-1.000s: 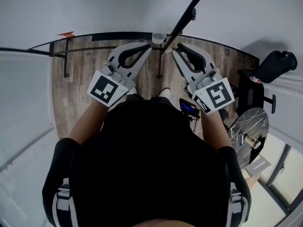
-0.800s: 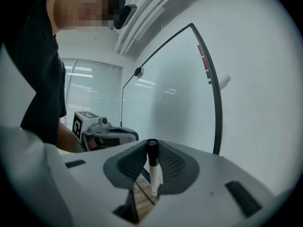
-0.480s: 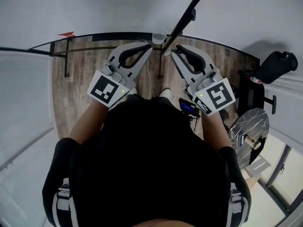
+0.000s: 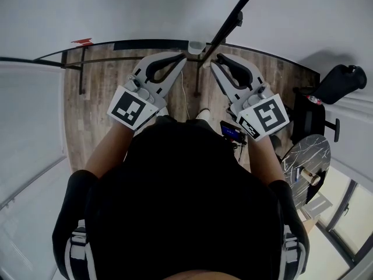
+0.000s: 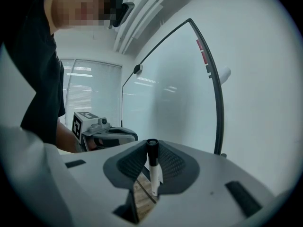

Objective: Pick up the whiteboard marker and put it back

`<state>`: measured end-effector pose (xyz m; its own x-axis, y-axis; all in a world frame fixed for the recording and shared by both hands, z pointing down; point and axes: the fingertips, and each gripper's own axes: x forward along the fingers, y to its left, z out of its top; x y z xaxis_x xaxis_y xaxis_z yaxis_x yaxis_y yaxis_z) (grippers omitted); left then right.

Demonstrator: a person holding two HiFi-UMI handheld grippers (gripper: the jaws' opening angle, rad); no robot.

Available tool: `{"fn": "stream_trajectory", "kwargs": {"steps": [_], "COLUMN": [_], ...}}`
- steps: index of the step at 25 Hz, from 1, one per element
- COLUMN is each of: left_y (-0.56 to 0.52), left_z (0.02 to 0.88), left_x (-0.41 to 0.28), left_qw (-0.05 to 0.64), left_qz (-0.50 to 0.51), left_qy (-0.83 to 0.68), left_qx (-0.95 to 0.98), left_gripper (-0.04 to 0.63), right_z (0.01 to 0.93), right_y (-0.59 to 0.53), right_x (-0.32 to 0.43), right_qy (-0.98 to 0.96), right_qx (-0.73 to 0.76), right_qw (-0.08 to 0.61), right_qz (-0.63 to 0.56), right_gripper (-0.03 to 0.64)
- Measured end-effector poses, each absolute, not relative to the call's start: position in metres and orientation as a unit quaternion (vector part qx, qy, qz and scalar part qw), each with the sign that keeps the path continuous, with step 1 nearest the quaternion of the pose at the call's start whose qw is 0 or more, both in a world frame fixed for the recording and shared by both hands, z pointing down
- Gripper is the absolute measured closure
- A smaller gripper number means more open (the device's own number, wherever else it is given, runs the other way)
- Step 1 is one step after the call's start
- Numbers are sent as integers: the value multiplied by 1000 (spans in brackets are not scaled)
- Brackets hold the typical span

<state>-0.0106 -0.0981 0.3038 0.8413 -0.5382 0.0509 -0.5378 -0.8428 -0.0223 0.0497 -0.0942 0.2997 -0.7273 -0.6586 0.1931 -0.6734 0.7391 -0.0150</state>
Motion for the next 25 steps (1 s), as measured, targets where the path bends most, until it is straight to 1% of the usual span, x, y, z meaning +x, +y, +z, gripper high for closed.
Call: {"fn": "stream_trajectory", "kwargs": {"steps": [18, 25], "left_y": [-130, -149], "left_z": [324, 340], "left_x": [-16, -15], "left_qw": [20, 28], "left_qz": [-22, -13], "left_qy": [312, 317], "left_qx": [-950, -948], "left_gripper": [592, 592], "right_z": [322, 334], "right_y": [-141, -169], "right_x": [47, 46], "right_qy": [-909, -901], "right_qx": [408, 429], "right_qw": [84, 71], "right_qz": [15, 7], "right_gripper": [546, 546]}}
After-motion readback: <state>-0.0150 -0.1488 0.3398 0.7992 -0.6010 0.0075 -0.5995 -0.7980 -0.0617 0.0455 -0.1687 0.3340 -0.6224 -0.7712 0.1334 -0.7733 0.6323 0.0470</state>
